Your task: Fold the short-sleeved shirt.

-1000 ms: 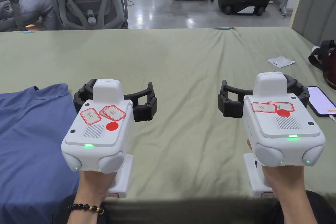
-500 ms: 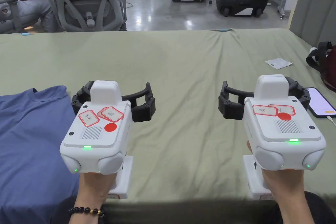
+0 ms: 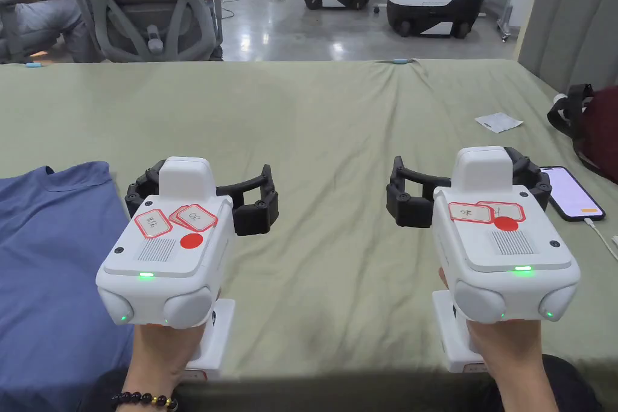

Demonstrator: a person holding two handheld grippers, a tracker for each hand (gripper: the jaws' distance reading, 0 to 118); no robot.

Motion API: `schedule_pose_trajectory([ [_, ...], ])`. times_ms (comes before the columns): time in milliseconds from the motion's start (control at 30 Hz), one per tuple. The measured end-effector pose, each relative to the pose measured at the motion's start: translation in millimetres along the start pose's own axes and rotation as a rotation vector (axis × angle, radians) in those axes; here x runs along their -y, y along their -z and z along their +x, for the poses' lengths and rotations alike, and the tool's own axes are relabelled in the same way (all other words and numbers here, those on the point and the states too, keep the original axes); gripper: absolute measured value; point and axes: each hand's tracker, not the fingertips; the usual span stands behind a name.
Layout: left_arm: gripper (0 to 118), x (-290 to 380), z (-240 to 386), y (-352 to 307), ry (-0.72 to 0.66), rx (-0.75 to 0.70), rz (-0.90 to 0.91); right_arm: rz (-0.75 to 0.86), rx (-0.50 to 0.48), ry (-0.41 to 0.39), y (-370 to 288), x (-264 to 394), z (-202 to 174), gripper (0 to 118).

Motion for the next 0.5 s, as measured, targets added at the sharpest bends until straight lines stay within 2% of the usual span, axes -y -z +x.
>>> schedule_pose_trajectory([
  [133, 118, 0.2, 1.9, -1.9, 0.019, -0.008, 0.016, -0.015, 0.005, -0.022, 1.1, 0.5, -1.9, 118],
  [500, 118, -2.5, -1.2, -2.7, 0.012, 0.003, 0.039, -0.035, 0.013, -0.017, 4.5, 1.8, 0.2, 118],
])
